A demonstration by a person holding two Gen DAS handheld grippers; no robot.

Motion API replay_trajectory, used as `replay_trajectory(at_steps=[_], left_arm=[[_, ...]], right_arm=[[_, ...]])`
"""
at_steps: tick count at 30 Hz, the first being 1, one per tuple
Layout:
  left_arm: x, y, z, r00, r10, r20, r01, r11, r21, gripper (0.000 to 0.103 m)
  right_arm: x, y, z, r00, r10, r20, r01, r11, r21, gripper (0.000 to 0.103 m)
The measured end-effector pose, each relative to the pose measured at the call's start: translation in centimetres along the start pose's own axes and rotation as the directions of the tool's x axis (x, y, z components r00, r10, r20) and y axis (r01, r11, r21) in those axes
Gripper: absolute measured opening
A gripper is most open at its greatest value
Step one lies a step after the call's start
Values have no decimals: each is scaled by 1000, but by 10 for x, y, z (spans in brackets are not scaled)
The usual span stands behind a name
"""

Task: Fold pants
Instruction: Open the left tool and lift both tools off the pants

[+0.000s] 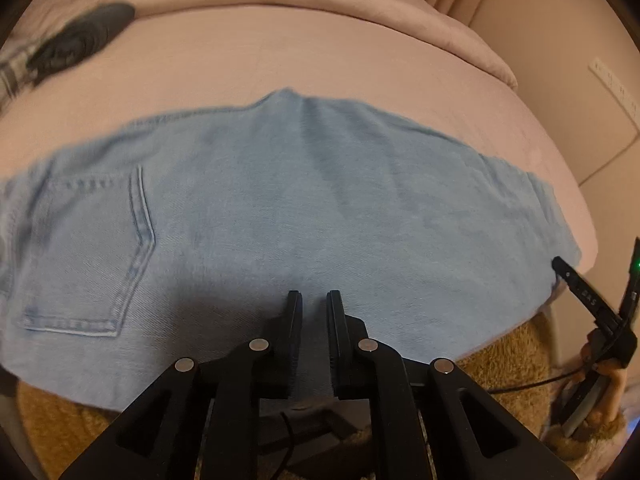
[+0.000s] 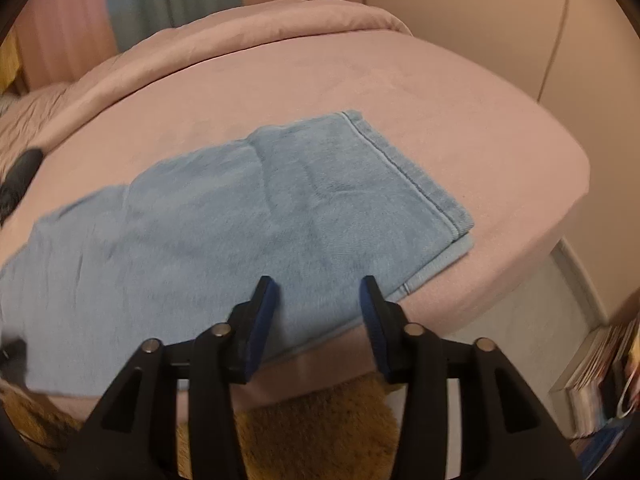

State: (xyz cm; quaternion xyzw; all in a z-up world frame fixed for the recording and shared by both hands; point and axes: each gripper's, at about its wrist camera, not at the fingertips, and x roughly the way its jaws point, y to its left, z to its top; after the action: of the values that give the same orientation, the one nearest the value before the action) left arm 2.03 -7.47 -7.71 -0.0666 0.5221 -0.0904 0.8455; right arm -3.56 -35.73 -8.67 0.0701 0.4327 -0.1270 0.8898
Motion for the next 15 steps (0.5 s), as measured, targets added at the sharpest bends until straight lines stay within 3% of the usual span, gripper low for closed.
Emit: replay_trajectory(at_steps=[1, 3, 5, 7, 12, 15], left_arm=[[-3, -5, 1, 1000, 2, 10, -2, 1000, 16, 9], [-9, -14, 6, 999, -21, 28, 20, 999, 40, 17], [-11, -21, 11, 998, -54, 36, 53, 997, 54, 46], [-11, -29, 16, 996, -78, 47, 74, 995, 70, 59], [-1, -48, 20, 996, -59, 67, 49, 990, 133, 65], [13, -52, 20, 996, -91, 27, 86, 988, 132, 65]], right_arm=[[-3, 0, -1, 1000, -19, 10, 19, 1000, -8, 66], [-12, -6, -2, 998, -52, 36, 52, 999, -9, 73], [-18, -15, 0, 996, -63, 62, 62, 998, 16, 80], [-24, -30, 2, 994, -66, 86, 61, 996, 68, 87], [-24, -67, -3, 996, -46, 70, 30, 978, 208, 87], [-20, -77, -8, 998, 1, 59, -17, 964, 264, 87]])
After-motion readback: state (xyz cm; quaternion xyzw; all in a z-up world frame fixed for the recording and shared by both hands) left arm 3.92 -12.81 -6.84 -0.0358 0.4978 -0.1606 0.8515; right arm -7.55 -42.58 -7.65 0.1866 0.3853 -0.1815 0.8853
